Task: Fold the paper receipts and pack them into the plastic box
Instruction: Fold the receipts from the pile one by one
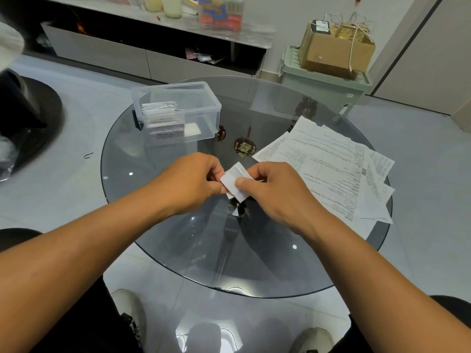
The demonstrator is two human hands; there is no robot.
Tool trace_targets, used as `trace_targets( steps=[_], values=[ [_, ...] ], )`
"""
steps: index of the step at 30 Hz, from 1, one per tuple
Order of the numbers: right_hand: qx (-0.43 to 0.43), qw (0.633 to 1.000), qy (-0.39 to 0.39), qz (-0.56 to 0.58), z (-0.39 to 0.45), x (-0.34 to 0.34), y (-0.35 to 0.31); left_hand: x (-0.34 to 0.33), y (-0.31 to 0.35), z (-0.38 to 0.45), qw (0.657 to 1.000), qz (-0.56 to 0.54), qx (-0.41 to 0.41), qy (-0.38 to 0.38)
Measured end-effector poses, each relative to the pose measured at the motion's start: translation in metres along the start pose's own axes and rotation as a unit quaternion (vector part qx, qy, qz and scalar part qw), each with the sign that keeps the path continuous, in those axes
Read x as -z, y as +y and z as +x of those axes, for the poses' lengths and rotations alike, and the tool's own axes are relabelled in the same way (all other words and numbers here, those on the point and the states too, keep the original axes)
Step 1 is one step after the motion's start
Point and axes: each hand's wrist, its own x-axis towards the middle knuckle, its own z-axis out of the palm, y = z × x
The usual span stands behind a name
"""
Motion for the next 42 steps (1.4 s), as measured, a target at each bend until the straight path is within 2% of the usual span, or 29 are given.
trace_targets(
  steps=[2,4,8,10,12,14,16,18,20,22,25,31,37,42],
  values=[
    [-0.007,0.999,0.002,0.042,0.001,0.003,0.001,-0.001,0.0,-0.001,0.999,-0.042,-0.002,0.022],
    [-0.02,0.995,0.01,0.102,0.002,0.005,0.0,-0.002,0.0,0.0,0.989,-0.148,0.006,0.027],
    [-0.057,0.973,-0.001,0.224,0.005,0.011,-0.002,-0.003,0.003,0.001,0.928,-0.371,0.023,0.017],
    [-0.067,0.955,-0.022,0.289,0.006,0.013,-0.002,-0.004,0.006,0.002,0.899,-0.437,0.027,0.009],
    [-0.055,0.951,-0.015,0.304,0.006,0.013,-0.002,-0.005,0.008,0.003,0.882,-0.47,0.037,-0.006],
    [-0.015,0.968,0.027,0.248,0.006,0.013,0.0,-0.004,0.008,0.003,0.888,-0.459,0.04,-0.015],
    [0.044,0.986,0.077,0.143,0.006,0.014,0.003,0.001,0.009,0.003,0.902,-0.428,0.037,-0.039],
    [0.1,0.989,0.099,0.046,0.004,0.013,0.005,0.009,0.011,0.0,0.904,-0.411,0.034,-0.11],
    [0.147,0.985,0.09,-0.007,0.001,0.012,0.005,0.016,0.012,-0.002,0.886,-0.426,0.032,-0.182],
    [0.202,0.977,0.054,-0.046,-0.001,0.01,0.006,0.019,0.011,-0.003,0.876,-0.439,0.022,-0.2],
    [0.261,0.957,0.005,-0.124,-0.001,0.012,0.008,0.018,0.006,0.0,0.906,-0.39,-0.012,-0.162],
    [0.308,0.939,-0.008,-0.155,0.002,0.015,0.01,0.019,-0.001,0.0,0.949,-0.279,-0.08,-0.12],
    [0.299,0.945,-0.018,-0.133,-0.001,0.017,0.009,0.016,-0.002,0.001,0.94,-0.298,-0.097,-0.132],
    [0.317,0.937,-0.012,-0.145,0.002,0.016,0.012,0.011,-0.004,0.002,0.957,-0.221,-0.134,-0.13]
  ],
)
